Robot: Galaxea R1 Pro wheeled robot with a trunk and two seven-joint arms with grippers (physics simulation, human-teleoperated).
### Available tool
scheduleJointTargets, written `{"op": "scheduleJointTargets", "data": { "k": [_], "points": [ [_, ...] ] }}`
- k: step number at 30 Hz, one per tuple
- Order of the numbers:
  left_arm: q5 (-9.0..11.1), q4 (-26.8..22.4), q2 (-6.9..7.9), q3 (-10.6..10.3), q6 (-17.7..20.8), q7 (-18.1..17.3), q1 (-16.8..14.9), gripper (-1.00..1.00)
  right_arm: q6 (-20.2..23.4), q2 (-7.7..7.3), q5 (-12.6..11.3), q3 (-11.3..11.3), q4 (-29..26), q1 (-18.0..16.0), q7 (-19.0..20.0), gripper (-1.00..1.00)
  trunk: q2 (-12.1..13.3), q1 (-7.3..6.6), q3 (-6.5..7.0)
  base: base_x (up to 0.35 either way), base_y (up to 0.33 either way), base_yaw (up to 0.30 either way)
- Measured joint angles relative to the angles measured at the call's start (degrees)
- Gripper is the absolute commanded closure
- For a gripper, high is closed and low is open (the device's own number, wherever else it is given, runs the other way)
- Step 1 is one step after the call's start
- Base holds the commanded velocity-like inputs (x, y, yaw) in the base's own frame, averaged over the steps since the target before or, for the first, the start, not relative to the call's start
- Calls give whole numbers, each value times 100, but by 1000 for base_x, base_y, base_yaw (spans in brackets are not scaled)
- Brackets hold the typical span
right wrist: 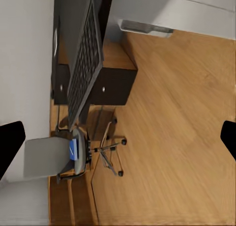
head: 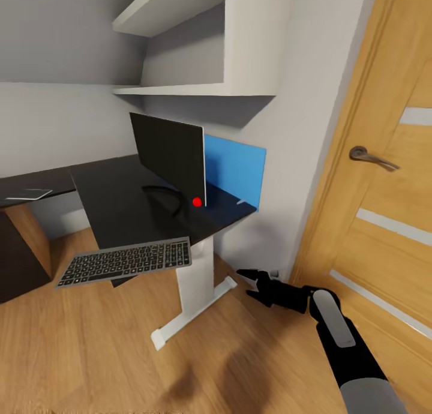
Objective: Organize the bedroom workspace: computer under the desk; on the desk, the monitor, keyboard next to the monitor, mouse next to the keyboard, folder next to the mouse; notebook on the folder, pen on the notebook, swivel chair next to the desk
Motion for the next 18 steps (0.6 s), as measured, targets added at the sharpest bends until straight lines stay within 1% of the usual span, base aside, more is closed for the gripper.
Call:
{"op": "scheduleJointTargets", "data": {
  "k": [3,9,18],
  "points": [
    [0,0,0,-2,1,0,0,-100,2,94,12,161,10,18,-1,-100,0,0,0,2,0,274],
    [-1,0,0,-1,1,0,0,-100,2,124,18,216,29,23,-1,-100,0,0,0,1,0,274],
    [9,0,0,3,0,0,0,-100,3,126,23,224,31,32,-1,-100,0,0,0,0,0,273]
  ]
}}
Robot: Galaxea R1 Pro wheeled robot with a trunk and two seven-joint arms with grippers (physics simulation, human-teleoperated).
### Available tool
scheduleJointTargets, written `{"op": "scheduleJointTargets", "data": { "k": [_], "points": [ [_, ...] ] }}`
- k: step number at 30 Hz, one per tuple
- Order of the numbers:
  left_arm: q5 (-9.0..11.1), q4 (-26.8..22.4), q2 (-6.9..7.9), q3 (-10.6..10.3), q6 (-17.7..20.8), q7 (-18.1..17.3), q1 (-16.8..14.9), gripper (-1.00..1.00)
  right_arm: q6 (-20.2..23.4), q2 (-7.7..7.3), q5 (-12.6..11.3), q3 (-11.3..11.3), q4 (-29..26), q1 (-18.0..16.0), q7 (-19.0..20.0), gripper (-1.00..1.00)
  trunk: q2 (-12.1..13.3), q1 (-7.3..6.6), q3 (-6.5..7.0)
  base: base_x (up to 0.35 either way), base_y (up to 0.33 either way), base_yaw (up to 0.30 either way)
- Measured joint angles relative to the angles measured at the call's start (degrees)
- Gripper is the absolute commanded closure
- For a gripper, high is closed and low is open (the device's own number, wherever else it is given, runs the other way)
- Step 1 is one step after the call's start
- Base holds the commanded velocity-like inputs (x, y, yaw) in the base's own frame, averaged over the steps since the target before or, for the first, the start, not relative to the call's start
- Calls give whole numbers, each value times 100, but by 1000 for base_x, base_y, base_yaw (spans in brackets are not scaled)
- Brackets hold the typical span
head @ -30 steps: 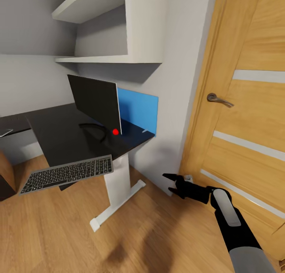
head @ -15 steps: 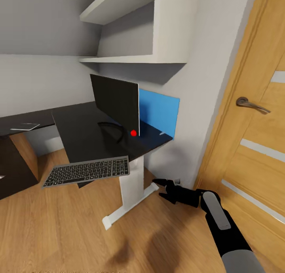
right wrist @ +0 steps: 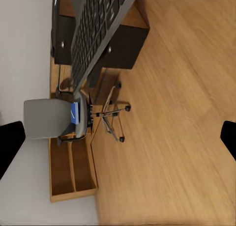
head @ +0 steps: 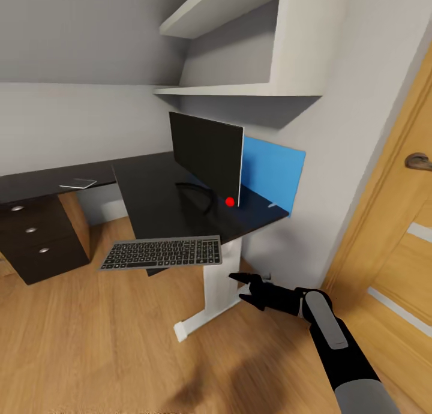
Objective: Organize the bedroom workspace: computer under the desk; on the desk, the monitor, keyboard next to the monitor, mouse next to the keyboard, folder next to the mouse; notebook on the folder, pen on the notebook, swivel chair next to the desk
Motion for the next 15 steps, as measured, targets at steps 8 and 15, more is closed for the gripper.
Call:
{"op": "scheduleJointTargets", "data": {
  "k": [8,15],
  "points": [
    [2,0,0,0,0,0,0,-100,0,-7,0,0,0,1,2,-100,0,0,0,0,0,253],
    [1,0,0,1,0,0,0,-100,2,-26,-5,1,0,1,7,-100,0,0,0,0,0,187]
  ]
}}
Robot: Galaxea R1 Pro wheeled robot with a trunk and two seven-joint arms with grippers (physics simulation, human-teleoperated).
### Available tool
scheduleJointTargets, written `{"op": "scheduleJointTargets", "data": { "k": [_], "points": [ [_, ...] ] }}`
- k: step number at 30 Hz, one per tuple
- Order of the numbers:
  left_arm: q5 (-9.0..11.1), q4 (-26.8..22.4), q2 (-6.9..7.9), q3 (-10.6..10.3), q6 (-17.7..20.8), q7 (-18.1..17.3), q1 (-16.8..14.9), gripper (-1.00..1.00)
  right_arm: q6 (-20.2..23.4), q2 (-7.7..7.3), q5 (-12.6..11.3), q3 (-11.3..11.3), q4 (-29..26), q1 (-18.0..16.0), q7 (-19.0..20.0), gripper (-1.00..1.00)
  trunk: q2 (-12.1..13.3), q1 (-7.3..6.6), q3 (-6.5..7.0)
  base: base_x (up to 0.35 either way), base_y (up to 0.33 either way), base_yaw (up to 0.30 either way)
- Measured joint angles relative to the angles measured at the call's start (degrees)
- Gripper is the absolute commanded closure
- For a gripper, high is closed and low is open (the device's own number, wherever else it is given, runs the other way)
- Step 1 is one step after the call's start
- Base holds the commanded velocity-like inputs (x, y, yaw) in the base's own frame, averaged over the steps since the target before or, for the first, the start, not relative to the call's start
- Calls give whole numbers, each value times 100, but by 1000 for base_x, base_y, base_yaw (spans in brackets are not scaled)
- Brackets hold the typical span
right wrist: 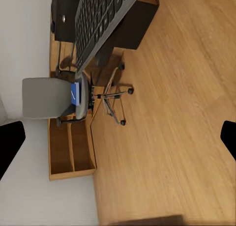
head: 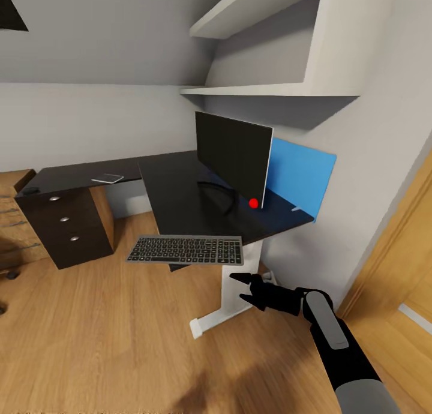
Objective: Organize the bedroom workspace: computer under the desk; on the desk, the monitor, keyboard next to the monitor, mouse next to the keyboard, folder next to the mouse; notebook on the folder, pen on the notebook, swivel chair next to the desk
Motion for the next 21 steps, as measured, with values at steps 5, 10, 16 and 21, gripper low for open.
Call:
{"op": "scheduleJointTargets", "data": {
  "k": [5,10,16,21],
  "points": [
    [-1,0,0,0,1,0,0,-100,2,-10,7,-6,-1,1,0,-100,0,0,0,0,0,30],
    [-1,0,0,0,-5,0,1,-100,1,-16,11,-6,21,1,1,-100,0,0,0,0,0,3],
    [-8,0,0,-7,-31,-1,0,-100,-1,-22,26,-19,133,0,2,-100,0,-1,0,105,-31,0],
    [-9,0,0,-8,-34,-1,0,-100,-1,-30,26,-22,145,-1,4,-100,0,0,0,44,-14,0]
  ]
}}
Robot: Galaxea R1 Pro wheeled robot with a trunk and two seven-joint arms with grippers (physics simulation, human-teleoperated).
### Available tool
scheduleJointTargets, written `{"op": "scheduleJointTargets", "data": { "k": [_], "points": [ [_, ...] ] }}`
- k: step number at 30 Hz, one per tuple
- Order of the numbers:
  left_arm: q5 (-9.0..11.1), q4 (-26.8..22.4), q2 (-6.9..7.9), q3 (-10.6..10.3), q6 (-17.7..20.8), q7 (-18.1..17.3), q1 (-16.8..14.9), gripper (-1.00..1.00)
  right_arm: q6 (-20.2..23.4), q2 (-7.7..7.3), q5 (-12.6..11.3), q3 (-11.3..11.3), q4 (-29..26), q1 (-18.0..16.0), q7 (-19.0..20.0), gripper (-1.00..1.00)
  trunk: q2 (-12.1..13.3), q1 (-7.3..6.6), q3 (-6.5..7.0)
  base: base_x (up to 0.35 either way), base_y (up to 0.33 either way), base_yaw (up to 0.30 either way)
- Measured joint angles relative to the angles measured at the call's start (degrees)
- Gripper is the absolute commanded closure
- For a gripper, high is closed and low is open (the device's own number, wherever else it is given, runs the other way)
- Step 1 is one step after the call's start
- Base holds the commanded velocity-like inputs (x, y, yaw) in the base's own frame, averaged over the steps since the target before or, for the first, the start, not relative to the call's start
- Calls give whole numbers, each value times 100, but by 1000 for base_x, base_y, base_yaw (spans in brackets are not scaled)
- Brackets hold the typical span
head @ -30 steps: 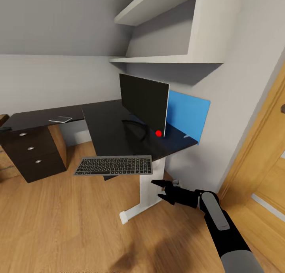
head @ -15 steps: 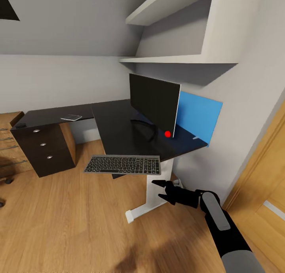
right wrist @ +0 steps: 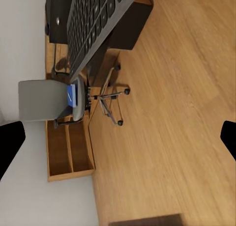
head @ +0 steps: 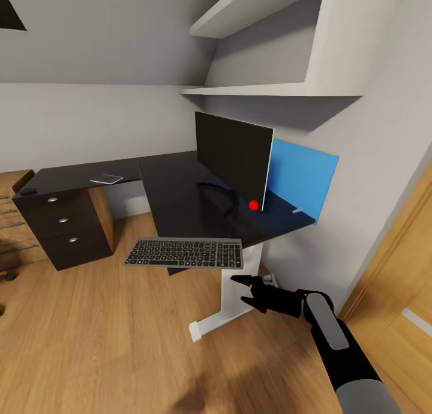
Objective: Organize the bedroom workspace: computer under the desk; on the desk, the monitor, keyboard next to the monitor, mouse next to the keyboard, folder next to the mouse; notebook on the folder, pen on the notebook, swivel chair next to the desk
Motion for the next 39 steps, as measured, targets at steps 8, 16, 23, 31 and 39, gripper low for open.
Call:
{"op": "scheduleJointTargets", "data": {
  "k": [8,16,23,31,39],
  "points": [
    [0,-1,0,0,1,-1,0,-100,0,-50,-14,-4,2,1,4,-100,0,0,0,12,-82,0],
    [-7,0,0,0,0,0,1,-100,-2,-69,-19,-21,3,2,4,-100,0,0,0,38,-138,0],
    [-2,0,0,7,-1,0,0,-100,-13,-142,-23,-47,-3,2,4,-100,239,-131,107,3,-8,0],
    [2,0,4,2,-13,0,3,-100,-16,-178,-20,-81,-10,2,4,-100,321,-175,144,5,0,0],
    [0,0,6,0,-12,0,0,-100,-24,-181,-10,-83,-6,2,-2,-100,321,-178,144,221,0,0]
  ]
}}
